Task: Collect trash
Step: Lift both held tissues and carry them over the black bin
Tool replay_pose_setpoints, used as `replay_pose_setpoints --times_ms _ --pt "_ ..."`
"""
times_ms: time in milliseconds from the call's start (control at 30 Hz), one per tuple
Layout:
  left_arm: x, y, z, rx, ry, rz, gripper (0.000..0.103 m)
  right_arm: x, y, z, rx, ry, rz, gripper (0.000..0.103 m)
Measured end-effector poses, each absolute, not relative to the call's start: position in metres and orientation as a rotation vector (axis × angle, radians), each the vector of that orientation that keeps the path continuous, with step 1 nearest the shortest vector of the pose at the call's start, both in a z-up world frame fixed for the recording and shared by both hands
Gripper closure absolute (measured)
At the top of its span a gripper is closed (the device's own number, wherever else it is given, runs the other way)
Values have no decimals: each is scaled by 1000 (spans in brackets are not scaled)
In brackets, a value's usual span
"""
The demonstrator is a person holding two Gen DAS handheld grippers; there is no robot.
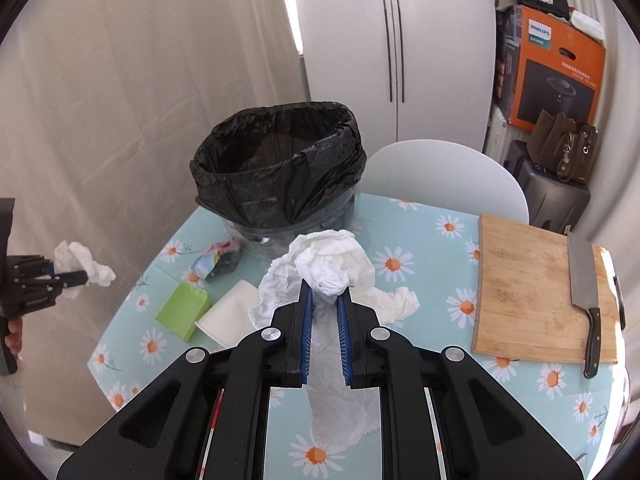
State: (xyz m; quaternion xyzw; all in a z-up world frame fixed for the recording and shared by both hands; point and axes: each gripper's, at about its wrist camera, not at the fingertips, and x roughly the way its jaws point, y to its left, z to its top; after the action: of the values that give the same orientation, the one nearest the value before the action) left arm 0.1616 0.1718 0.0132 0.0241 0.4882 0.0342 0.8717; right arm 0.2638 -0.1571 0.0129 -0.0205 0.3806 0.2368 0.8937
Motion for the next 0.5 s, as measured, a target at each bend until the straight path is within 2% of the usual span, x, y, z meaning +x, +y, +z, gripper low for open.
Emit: replay_pose_setpoints --times_ms 500 --pt "225 156 53 151 960 2 75 283 -127 69 -146 667 540 92"
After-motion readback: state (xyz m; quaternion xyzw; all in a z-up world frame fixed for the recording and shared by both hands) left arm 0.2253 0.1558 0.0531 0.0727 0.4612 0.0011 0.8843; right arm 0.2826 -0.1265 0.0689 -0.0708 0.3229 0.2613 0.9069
